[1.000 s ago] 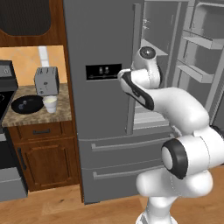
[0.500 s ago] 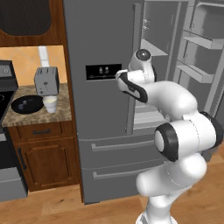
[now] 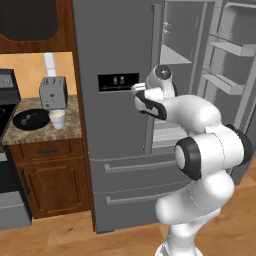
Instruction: Grab a lemon wedge from the fridge and one ice cube from the ice bowl, and put them in the glass of lemonade.
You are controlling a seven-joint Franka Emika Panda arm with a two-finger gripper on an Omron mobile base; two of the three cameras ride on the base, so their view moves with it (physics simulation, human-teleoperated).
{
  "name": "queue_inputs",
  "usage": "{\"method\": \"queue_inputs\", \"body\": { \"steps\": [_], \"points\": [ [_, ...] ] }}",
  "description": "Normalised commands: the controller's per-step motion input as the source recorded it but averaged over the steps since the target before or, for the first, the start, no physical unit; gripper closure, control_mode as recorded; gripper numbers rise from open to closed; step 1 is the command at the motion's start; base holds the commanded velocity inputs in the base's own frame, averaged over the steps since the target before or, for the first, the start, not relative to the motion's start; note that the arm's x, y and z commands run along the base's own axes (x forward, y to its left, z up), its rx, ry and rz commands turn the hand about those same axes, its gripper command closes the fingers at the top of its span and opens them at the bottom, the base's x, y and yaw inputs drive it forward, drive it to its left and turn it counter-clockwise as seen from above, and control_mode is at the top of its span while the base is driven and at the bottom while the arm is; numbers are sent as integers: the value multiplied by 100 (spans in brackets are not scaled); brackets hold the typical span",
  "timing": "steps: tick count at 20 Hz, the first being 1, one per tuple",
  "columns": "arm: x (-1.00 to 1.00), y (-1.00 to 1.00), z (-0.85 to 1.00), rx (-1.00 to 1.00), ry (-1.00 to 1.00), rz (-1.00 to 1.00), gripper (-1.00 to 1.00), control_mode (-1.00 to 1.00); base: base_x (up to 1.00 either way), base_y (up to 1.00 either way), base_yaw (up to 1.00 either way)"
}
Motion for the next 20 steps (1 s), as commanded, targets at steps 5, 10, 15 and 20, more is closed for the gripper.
{"method": "queue_inputs", "body": {
  "steps": [5, 10, 15, 20],
  "points": [
    [4, 1, 0, 0, -1, 0, 100, -100, 0, 0, 0],
    [-8, 37, 15, 0, 0, 5, 100, -100, 0, 0, 0],
    [-45, 97, 44, 0, 0, 24, 100, -100, 0, 0, 0],
    [-78, 96, 85, -3, 0, 30, 100, -100, 0, 0, 0]
  ]
}}
